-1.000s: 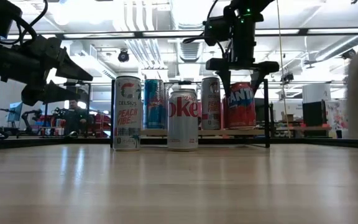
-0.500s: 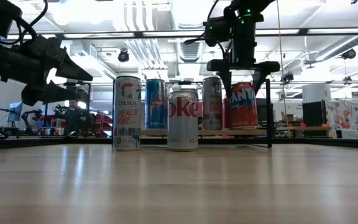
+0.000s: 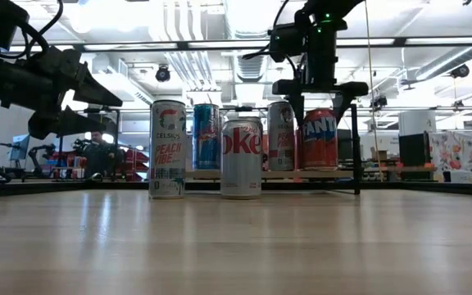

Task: Place canned beverage on shelf
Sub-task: Adjust the red soda can

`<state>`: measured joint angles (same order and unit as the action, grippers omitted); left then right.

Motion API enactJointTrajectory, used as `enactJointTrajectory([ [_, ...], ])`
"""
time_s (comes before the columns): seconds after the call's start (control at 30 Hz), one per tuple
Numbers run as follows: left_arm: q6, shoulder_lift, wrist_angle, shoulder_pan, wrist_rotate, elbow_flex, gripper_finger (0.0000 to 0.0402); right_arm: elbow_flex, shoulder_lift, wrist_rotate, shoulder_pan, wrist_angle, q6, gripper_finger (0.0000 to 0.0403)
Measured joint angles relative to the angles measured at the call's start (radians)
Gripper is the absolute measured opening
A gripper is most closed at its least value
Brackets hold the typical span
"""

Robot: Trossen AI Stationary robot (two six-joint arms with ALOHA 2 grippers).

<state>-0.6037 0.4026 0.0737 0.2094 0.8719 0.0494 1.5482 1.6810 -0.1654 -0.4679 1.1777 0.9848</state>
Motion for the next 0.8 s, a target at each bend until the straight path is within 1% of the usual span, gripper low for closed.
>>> enactJointTrajectory([
  [0.17,0.0,0.0,0.0,0.0,0.0,0.0,0.0398,0.002,0.0,-0.002,0.0,-0.024,0.012,0.0351],
  [0.33,0.0,0.0,0.0,0.0,0.0,0.0,0.0398,0.029,0.0,-0.045,0.011,0.004,0.058,0.0369],
  [0.53,0.0,0.0,0.0,0.0,0.0,0.0,0.0398,0.039,0.0,-0.059,0.034,0.045,0.132,0.037],
  [0.7,0.0,0.0,0.0,0.0,0.0,0.0,0.0398,0.04,0.0,-0.105,0.072,0.05,0.221,0.037],
  [0.8,0.0,0.0,0.0,0.0,0.0,0.0,0.0398,0.04,0.0,-0.151,0.102,0.056,0.293,0.037],
])
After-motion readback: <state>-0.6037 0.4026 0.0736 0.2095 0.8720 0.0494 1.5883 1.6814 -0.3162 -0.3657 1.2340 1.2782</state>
